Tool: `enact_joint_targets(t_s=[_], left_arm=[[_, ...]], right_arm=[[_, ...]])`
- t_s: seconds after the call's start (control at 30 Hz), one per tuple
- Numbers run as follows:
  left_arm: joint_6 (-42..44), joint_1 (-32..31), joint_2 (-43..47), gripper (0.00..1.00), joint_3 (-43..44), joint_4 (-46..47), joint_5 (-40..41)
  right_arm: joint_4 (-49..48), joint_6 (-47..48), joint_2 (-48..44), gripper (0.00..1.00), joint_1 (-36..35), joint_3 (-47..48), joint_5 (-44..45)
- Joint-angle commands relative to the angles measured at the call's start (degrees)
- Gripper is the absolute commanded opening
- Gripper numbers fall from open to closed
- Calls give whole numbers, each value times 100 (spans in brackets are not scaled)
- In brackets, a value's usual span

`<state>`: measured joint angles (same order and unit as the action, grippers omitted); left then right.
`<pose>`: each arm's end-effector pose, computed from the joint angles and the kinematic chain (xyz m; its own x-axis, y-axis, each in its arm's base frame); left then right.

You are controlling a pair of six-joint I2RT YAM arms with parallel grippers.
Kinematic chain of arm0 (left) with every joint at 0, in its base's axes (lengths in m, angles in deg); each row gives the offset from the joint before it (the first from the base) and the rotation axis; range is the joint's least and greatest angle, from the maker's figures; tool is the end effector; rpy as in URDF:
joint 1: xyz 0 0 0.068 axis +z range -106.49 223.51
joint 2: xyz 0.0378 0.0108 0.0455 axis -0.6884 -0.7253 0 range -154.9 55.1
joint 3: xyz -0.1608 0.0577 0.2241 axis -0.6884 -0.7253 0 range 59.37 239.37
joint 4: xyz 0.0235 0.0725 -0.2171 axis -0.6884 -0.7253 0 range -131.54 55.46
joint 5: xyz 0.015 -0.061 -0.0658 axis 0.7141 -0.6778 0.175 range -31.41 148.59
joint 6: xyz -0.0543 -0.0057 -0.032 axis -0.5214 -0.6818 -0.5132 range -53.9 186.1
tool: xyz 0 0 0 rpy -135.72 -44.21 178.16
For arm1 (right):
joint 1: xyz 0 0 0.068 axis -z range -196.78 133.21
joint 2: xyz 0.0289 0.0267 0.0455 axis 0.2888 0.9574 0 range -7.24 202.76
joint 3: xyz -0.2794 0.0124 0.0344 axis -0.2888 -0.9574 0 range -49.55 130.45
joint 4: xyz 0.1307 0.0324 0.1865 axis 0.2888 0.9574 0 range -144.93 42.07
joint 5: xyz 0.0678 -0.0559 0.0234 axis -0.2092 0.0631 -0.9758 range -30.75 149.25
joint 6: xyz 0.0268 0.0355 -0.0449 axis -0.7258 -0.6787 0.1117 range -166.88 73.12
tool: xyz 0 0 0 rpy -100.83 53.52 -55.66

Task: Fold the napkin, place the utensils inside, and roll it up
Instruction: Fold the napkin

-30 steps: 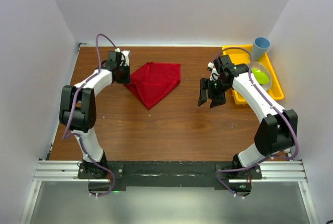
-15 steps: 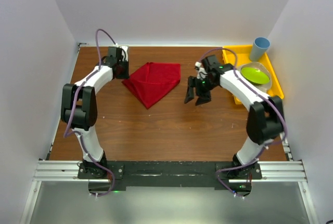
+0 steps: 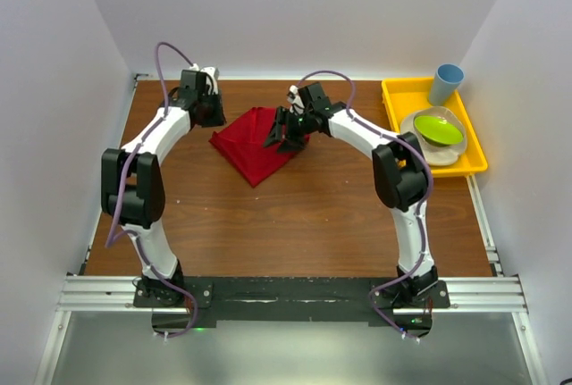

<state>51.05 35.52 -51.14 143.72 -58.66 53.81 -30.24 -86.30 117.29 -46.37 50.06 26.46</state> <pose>0.3954 -0.0597 0.2647 -0.7388 -0.1576 -0.6553 0.0041 0.9712 -0.2382 0.3924 0.2529 0.2167 -0.9690 0.0637 -0.2387 -0.1358 0.6696 0.7302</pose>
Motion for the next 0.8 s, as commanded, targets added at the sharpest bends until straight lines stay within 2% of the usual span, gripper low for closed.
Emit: enact_joint_targets(t_s=[0.0, 0.1, 0.27, 0.37, 0.43, 0.6, 0.77], left_arm=[[-306, 25, -186, 21, -121, 426, -595], [-157, 34, -441, 15, -25, 285, -314], [-42, 34, -705, 14, 19, 57, -6], [-25, 34, -793, 14, -94, 135, 126], [19, 34, -872, 14, -43, 118, 257], [160, 34, -847, 16, 212, 21, 416], [-251, -36, -530, 24, 266, -67, -75]], right_arm=[[-817, -743, 536, 53, -249, 646, -403], [-729, -760, 871, 45, -513, 1121, -456], [-1140, -910, 819, 38, -628, 560, -429], [-1063, -805, 923, 36, -680, 410, -455], [-1089, -778, 950, 36, -698, 418, -526], [-299, -269, 732, 38, -357, 962, -255], [-166, 92, 370, 44, 259, 490, -253]])
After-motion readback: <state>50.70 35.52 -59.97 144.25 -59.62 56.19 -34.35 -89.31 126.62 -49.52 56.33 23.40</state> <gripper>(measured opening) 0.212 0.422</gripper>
